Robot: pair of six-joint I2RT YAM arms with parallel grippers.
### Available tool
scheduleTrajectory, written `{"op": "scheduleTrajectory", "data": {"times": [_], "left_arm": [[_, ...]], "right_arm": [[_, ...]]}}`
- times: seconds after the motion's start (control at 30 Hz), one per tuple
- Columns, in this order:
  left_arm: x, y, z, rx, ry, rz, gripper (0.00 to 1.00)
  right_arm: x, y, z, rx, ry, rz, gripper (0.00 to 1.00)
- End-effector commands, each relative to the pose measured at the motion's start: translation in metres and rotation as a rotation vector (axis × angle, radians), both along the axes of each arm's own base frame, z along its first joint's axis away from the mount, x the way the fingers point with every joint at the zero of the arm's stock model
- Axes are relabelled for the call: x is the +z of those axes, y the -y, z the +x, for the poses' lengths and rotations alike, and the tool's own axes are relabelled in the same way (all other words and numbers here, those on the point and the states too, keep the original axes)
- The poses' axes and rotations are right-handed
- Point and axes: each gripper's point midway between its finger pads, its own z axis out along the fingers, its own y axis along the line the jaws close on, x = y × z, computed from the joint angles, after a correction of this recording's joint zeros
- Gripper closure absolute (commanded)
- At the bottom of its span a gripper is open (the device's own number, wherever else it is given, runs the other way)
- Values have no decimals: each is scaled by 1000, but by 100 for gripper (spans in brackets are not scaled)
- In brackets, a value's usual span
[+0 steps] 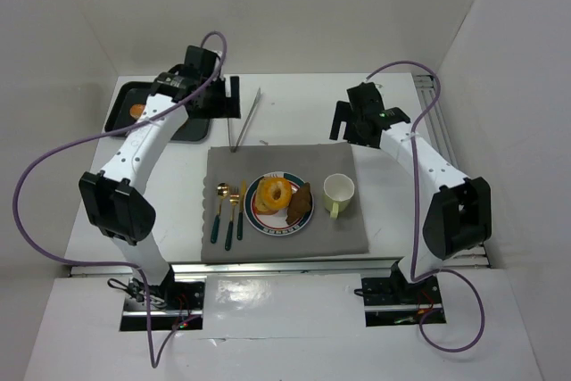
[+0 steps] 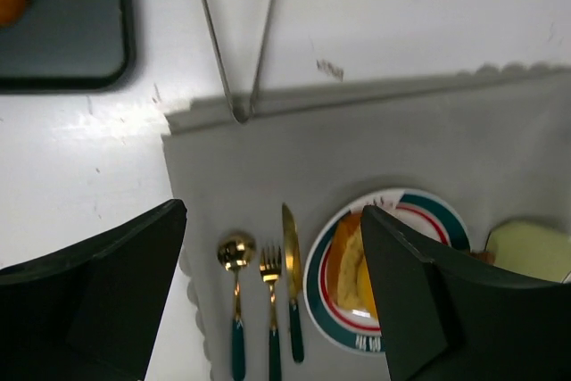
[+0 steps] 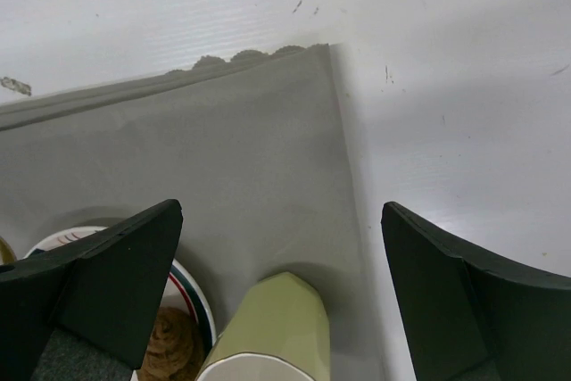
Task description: Place the bread
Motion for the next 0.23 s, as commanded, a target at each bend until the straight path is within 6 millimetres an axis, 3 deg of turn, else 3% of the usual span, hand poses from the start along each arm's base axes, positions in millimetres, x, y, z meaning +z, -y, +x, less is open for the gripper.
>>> {"op": "scheduleTrajectory", "data": {"times": [0.0, 0.03, 0.2], "left_arm": [[-21, 19, -37, -75, -117, 64, 8], [-26, 18, -41, -70, -128, 93, 8], [-7, 22, -54, -80, -78, 126, 8]], "right_arm": [[3, 3, 8, -38, 20, -5, 0], [5, 2, 10, -38, 30, -2, 0], [3, 4, 9, -49, 28, -1, 0]]}}
